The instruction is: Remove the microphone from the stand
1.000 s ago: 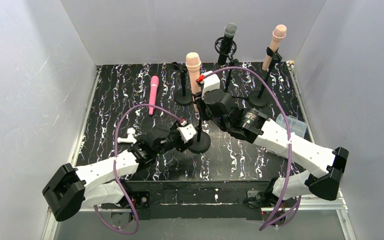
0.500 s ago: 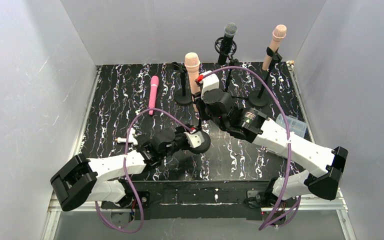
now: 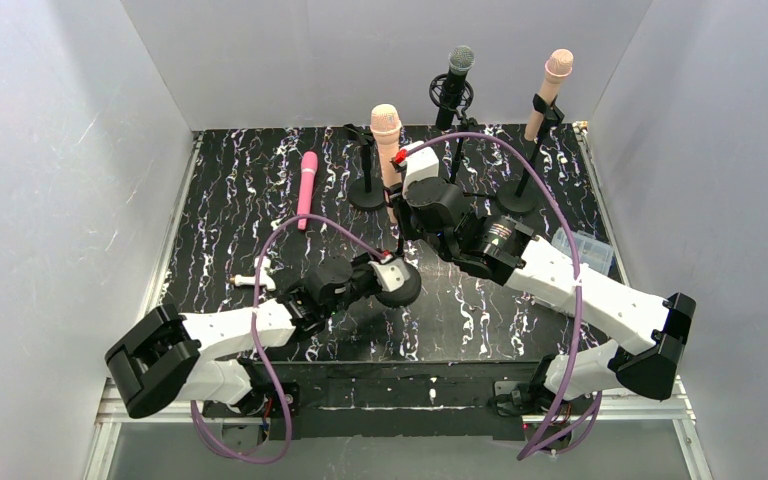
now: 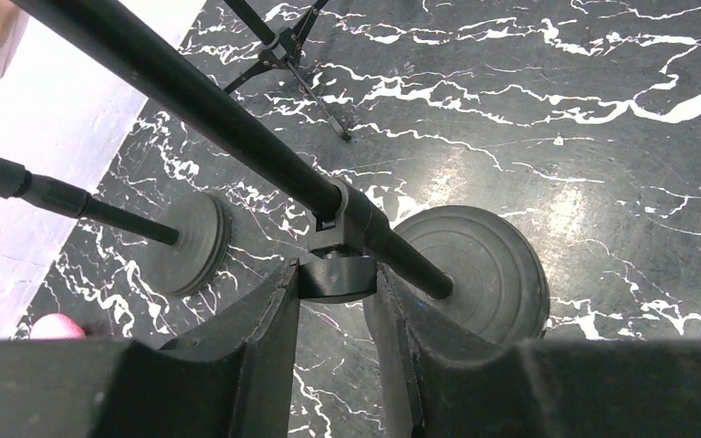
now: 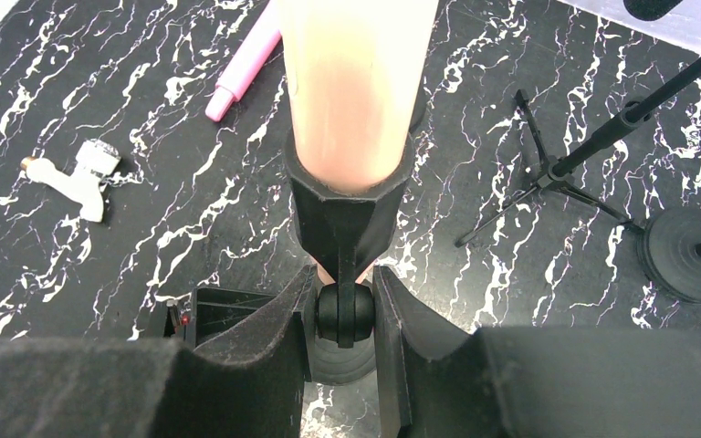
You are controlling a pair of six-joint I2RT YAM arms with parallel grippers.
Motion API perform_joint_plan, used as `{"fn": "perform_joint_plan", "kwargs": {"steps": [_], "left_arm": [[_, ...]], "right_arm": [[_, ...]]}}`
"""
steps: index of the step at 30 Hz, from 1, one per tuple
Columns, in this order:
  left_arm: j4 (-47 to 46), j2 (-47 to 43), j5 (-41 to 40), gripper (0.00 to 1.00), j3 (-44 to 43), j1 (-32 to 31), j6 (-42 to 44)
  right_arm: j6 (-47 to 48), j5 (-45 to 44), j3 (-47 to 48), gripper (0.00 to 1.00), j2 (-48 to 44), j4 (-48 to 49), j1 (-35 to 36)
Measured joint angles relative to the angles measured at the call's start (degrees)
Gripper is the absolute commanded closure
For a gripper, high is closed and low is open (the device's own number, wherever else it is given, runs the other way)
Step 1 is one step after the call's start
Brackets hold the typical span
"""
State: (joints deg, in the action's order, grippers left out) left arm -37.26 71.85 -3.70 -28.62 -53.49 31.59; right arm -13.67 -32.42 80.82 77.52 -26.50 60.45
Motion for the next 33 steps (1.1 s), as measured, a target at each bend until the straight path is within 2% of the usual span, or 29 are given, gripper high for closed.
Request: {"fn": "perform_joint_plan", "kwargs": {"steps": [6, 13, 20, 30, 32, 33], "left_arm": [[5.2, -0.5, 0.1, 0.96, -2.5, 0.3, -7.1], [9.8, -1.6, 6.0, 0.99, -4.2, 3.9, -22.9], [11.1, -1.3, 20.1, 1.00, -4.6, 12.0, -42.9], [11.3, 8.3, 42.7, 0.99, -10.1, 21.2, -66.5], [10.9, 10.9, 46.4, 0.94, -11.2, 23.1, -70.7], [10.7, 11.6, 47.7, 0.87, -11.4, 23.7, -72.4]], "right_arm": [[0.0, -0.1, 0.0, 0.99, 0.0, 0.0, 0.0], [0.0, 0.3, 0.0, 0.99, 0.0, -0.1, 0.0], [-0.2, 1.6, -0.1, 0.99, 0.0, -1.7, 0.1], [0.0, 0.9, -0.3, 0.99, 0.0, -1.9, 0.1], [-0.1, 0.9, -0.7, 0.99, -0.2, -1.5, 0.0], [-0.1, 0.9, -1.0, 0.99, -0.4, -1.1, 0.0]]}}
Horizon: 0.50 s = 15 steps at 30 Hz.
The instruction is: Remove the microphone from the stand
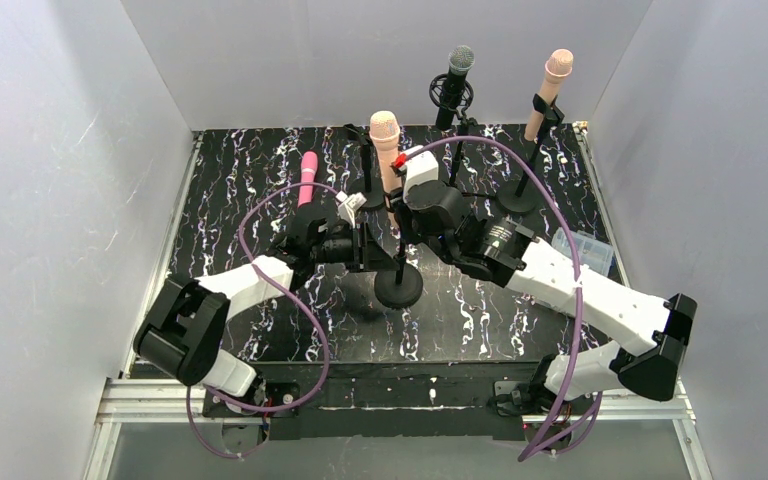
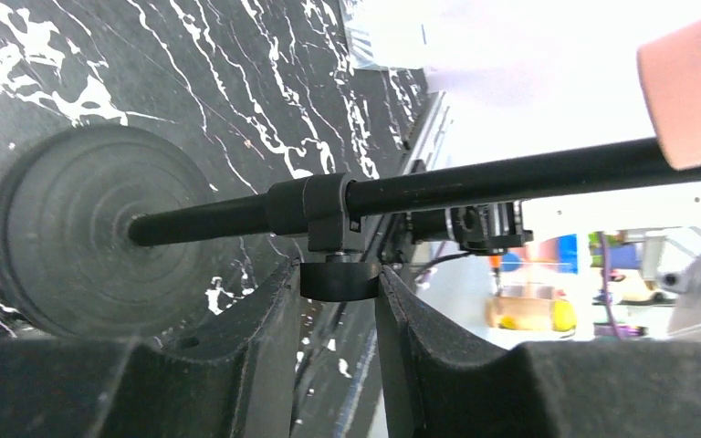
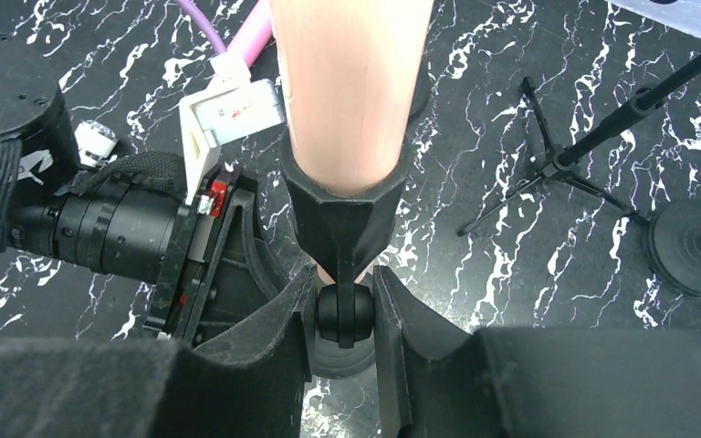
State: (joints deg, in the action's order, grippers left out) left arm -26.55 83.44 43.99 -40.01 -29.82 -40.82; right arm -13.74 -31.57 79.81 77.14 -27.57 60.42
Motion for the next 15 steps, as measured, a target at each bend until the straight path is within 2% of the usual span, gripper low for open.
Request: {"fn": "perform_joint_plan", "kwargs": {"steps": [2, 3, 6, 8, 11, 15], "left_arm": [[-0.1, 0.7, 1.5, 0.78, -0.2, 0.9, -2.7], [0.0, 0.8, 1.8, 0.69, -0.2, 1.2, -3.9], [0.5, 0.8, 2.4, 0.51, -0.2, 1.6, -6.4], [1.7, 0.8, 2.3, 0.43, -0.2, 1.7, -7.2], [4.1, 0.4, 1.3, 0.37, -0.2, 2.1, -7.0], [10.8, -3.5, -2.5, 0.36, -0.8, 2.1, -4.0]], "right_arm": [[0.0, 0.1, -0.7, 0.99, -0.4, 0.8, 0.0], [0.0, 0.2, -1.2, 0.99, -0.7, 1.4, 0.0], [-0.1, 0.4, -3.3, 0.99, -1.8, 3.4, 0.0], [-0.3, 0.8, -5.2, 0.99, -2.5, 4.0, 0.0], [-0.6, 1.6, -8.5, 0.99, -3.1, 5.3, 0.1], [-0.9, 2.3, -12.6, 0.99, -4.0, 6.5, 0.1]]}}
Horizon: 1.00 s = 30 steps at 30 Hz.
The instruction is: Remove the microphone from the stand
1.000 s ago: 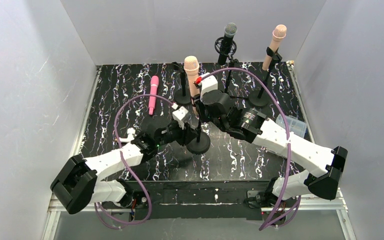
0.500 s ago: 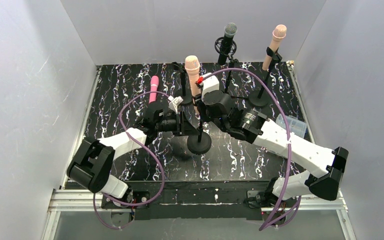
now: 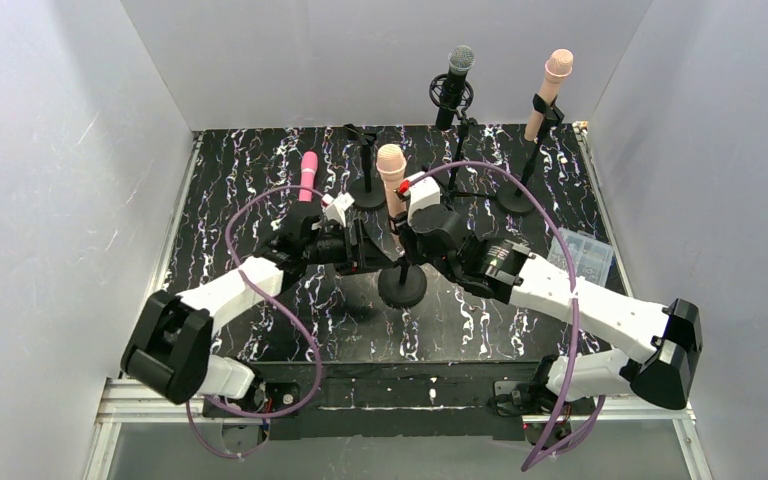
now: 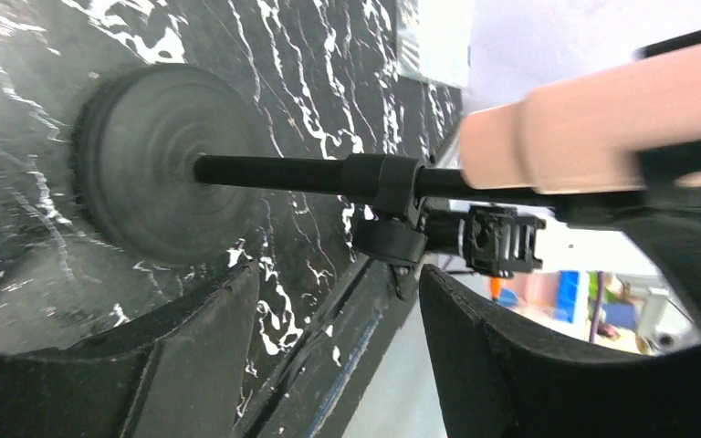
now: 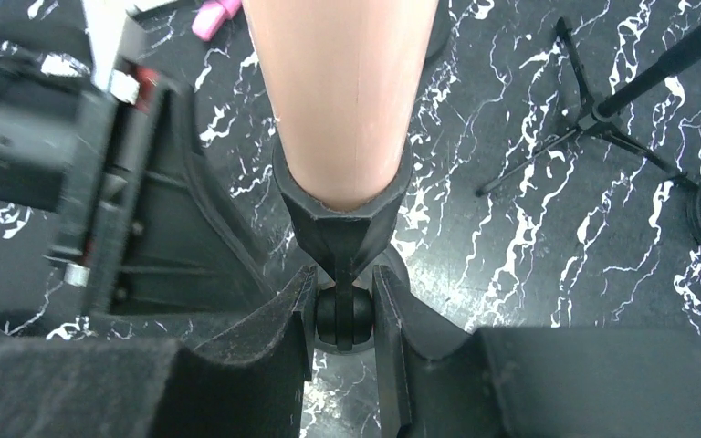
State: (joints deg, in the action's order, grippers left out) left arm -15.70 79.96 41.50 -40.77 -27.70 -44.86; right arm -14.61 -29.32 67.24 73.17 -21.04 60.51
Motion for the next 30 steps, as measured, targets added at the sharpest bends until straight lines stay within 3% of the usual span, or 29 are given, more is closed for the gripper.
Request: {"fn": "perform_joint_plan", "kwargs": {"steps": [8, 13, 30], "left_arm": [[14.8, -12.3, -13.0, 0.34, -5.1, 0.3, 9.2], [16.3, -15.9, -15.8, 0.33, -8.2, 0.3, 11.9], [12.3, -8.6, -16.5, 0.32, -21.5, -2.2, 20.7]], "right_arm": [[0.2, 0.2, -6.6, 0.99, -2.6, 5.3, 0.0], [1.1, 1.4, -11.3, 0.99, -3.2, 9.7, 0.0], [2.6, 4.9, -15.3, 0.99, -3.2, 13.7, 0.0]]}}
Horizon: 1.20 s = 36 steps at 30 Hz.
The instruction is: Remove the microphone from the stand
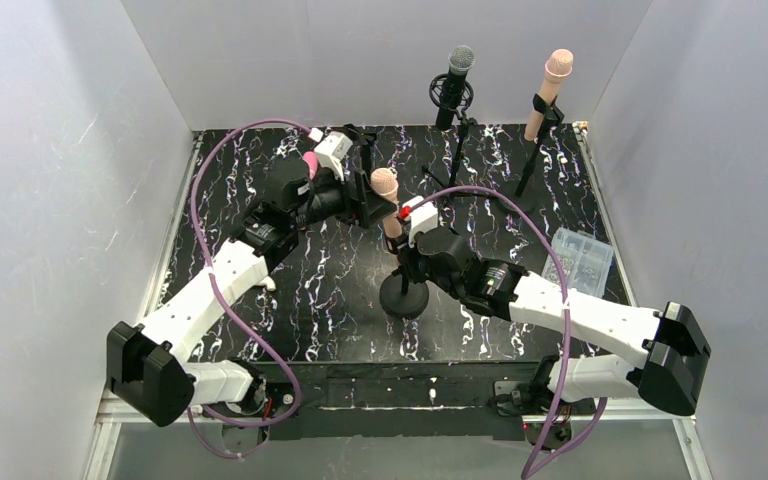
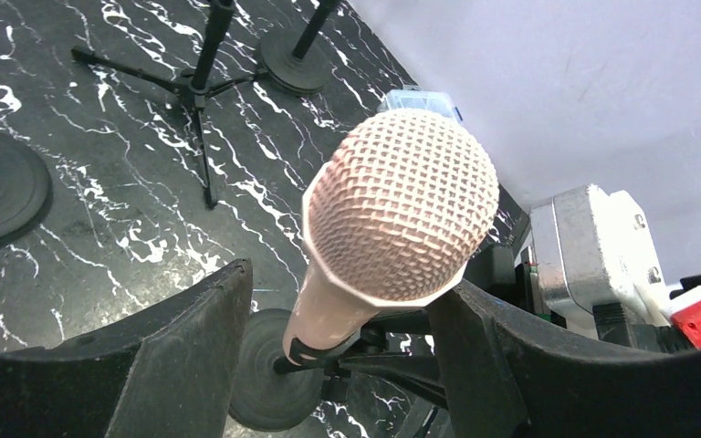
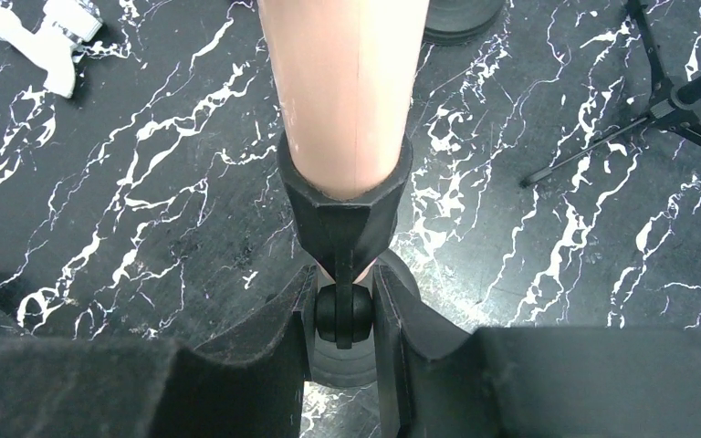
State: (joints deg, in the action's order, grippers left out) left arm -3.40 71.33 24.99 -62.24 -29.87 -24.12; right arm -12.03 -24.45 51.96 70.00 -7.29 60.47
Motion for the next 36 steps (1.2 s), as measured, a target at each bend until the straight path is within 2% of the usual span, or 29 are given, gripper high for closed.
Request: {"fn": "perform_joint_plan", "kwargs": {"steps": [7, 10, 12, 16, 23, 36], "left_arm": [[-0.5, 1.3, 0.4, 0.34, -0.2, -2.1, 1.4], [-1.1, 1.9, -1.1, 0.40, -0.2, -3.3, 1.9], [-2.5, 2.8, -2.6, 0.53, 0.0, -4.6, 2.1], [-4.6, 4.5, -7.2, 1.00, 0.1, -6.1, 3.6], [-5.6, 5.0, -11.3, 1.00, 0.2, -7.3, 5.5], [3.5, 5.0, -14.8, 1.00, -5.0, -7.5, 8.5]], "right_arm": [[0.1, 0.3, 0.0, 0.99, 0.2, 0.2, 0.0], [0.1, 0.3, 0.0, 0.99, 0.3, 0.4, 0.0], [0.2, 0.4, 0.0, 0.99, 0.3, 0.5, 0.0], [0.2, -0.2, 0.0, 0.99, 0.6, 0.8, -0.1], [-0.7, -1.1, 1.0, 0.99, 2.1, 0.1, -0.1], [-3.1, -1.6, 3.5, 0.99, 6.2, 0.1, 0.0]]}}
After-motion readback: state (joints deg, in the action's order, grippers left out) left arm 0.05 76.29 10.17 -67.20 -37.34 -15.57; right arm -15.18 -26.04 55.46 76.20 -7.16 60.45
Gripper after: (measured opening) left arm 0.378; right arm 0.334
